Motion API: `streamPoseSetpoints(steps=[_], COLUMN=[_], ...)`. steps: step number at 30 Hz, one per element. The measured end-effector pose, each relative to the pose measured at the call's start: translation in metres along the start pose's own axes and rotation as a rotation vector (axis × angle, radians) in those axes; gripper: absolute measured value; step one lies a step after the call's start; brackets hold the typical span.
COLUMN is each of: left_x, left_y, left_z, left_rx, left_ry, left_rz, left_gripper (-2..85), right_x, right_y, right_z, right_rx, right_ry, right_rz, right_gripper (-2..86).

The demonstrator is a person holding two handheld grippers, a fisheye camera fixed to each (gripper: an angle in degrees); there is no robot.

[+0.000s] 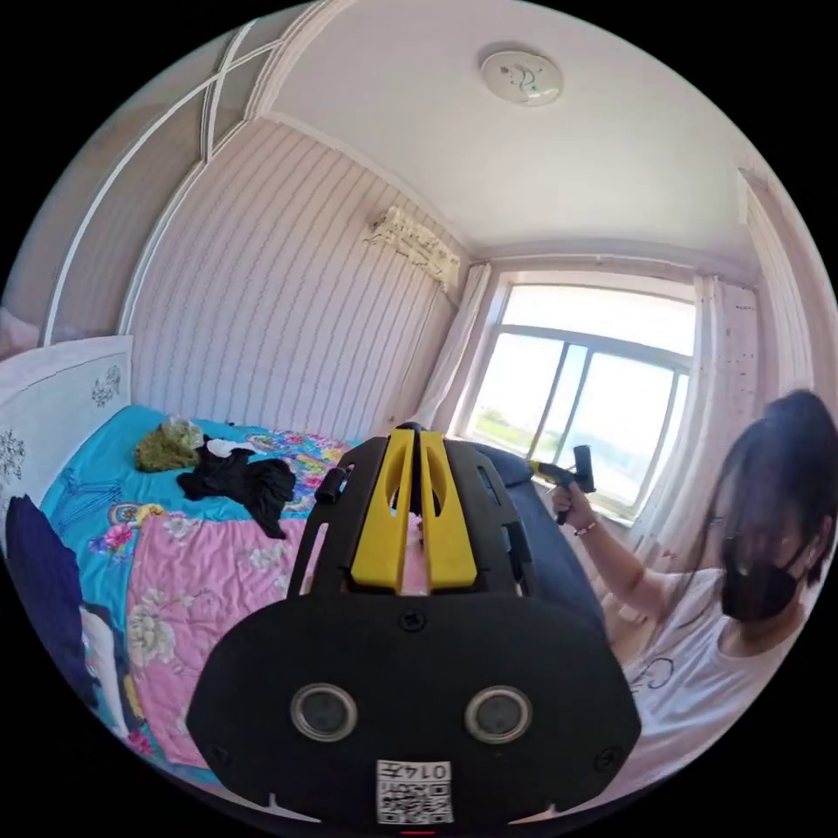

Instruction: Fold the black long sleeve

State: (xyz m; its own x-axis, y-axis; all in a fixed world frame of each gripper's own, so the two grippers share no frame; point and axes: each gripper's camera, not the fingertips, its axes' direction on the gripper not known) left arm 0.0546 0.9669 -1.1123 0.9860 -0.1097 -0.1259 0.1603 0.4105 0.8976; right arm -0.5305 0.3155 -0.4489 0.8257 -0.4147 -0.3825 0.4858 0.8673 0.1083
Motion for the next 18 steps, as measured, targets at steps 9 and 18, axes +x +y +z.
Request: streamPoseSetpoints(steps=[9, 18], left_x=[-0.022, -0.139], left_y=[-0.09, 0.187], left_z=[-0.008, 0.096], left_rx=[0.283, -0.352], left_ry=[-0.051, 0.002], left_rz=[0.028, -0.254], left_gripper=[-1.0, -1.0], right_x=[-0.048, 0.05], right_y=[-0.129, 0.059], right_z=[0.008, 0.129], right_rx=[0.389, -0.066], right_ry=[0.1, 0.121], right_rz=[-0.214, 0.05], right_gripper=[0.5, 0.6])
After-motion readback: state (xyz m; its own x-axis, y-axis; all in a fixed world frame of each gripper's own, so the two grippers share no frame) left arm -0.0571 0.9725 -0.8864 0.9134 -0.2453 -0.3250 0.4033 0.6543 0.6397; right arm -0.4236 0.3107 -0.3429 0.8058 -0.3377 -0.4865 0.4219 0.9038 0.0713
